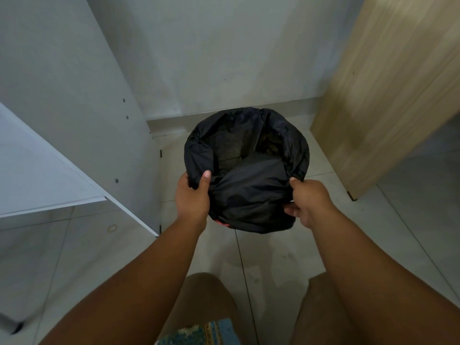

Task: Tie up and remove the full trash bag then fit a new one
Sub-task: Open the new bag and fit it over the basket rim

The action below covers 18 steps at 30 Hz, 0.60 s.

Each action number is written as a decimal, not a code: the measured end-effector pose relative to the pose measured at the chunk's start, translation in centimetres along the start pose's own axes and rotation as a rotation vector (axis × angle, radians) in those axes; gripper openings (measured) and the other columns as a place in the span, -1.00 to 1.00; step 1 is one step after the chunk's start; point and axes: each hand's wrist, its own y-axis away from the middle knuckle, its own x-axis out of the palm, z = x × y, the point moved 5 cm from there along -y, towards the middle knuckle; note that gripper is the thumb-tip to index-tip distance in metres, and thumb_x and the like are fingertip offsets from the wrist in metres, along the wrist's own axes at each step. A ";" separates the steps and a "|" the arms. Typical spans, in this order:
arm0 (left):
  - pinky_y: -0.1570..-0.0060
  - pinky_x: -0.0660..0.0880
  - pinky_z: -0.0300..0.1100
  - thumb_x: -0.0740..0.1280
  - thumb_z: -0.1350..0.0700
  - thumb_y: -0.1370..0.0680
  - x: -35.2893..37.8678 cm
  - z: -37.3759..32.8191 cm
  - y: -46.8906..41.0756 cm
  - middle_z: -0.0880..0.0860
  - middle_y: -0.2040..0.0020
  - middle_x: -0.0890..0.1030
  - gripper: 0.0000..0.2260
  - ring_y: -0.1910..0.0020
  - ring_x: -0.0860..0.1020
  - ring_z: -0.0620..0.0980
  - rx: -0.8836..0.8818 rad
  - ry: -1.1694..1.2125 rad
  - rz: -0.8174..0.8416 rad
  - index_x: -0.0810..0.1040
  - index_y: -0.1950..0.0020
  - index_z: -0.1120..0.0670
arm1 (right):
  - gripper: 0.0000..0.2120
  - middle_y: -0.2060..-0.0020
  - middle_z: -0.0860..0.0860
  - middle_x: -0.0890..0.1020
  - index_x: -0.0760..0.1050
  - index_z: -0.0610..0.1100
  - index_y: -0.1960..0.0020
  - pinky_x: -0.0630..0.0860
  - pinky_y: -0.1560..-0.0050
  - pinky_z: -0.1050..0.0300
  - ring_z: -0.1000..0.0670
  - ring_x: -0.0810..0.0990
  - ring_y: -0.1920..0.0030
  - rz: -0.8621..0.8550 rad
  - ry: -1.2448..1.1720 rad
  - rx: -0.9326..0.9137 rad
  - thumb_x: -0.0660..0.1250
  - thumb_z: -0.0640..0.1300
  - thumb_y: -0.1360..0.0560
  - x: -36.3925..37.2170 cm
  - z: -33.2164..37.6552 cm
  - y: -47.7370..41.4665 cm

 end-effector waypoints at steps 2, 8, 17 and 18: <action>-0.13 0.58 -0.07 0.39 0.01 -0.62 0.3 -0.3 0.0 0.04 -0.22 0.61 -0.62 -0.17 0.60 0.06 -0.174 0.095 -0.045 0.49 -0.40 0.11 | -0.69 -0.23 -0.13 0.53 0.42 -0.20 -0.39 0.60 0.06 -0.06 -0.25 0.56 -0.18 0.042 -0.177 0.077 0.17 -0.17 -0.67 0.9 0.0 0.4; -0.10 0.61 0.13 0.32 0.01 -0.60 2.7 -1.2 -0.5 0.11 -0.10 0.61 -0.70 -0.02 0.62 0.14 -0.425 0.310 -0.053 0.54 -0.23 0.18 | -0.61 -0.32 -0.11 0.52 0.44 -0.09 -0.41 0.53 -0.25 -0.22 -0.21 0.51 -0.25 -0.006 -0.439 0.110 0.17 -0.06 -0.61 2.3 0.2 0.7; -0.14 0.46 -0.01 0.09 -0.21 -0.68 2.4 -0.5 -1.0 0.13 -0.27 0.53 -0.46 -0.26 0.51 0.20 -0.303 0.046 -0.236 0.43 -0.37 0.23 | -0.44 -0.38 -0.13 0.52 0.45 -0.20 -0.38 0.48 -0.33 -0.15 -0.19 0.51 -0.33 -0.081 -0.530 0.204 0.43 0.12 -0.52 2.0 -1.0 -0.1; -0.13 0.44 -0.01 0.08 -0.21 -0.68 2.2 -0.5 -1.1 0.11 -0.25 0.53 -0.45 -0.26 0.51 0.20 -0.289 0.014 -0.235 0.44 -0.36 0.23 | -0.42 -0.39 -0.13 0.51 0.44 -0.19 -0.40 0.46 -0.35 -0.16 -0.20 0.50 -0.35 -0.067 -0.544 0.213 0.43 0.12 -0.52 2.0 -1.1 0.0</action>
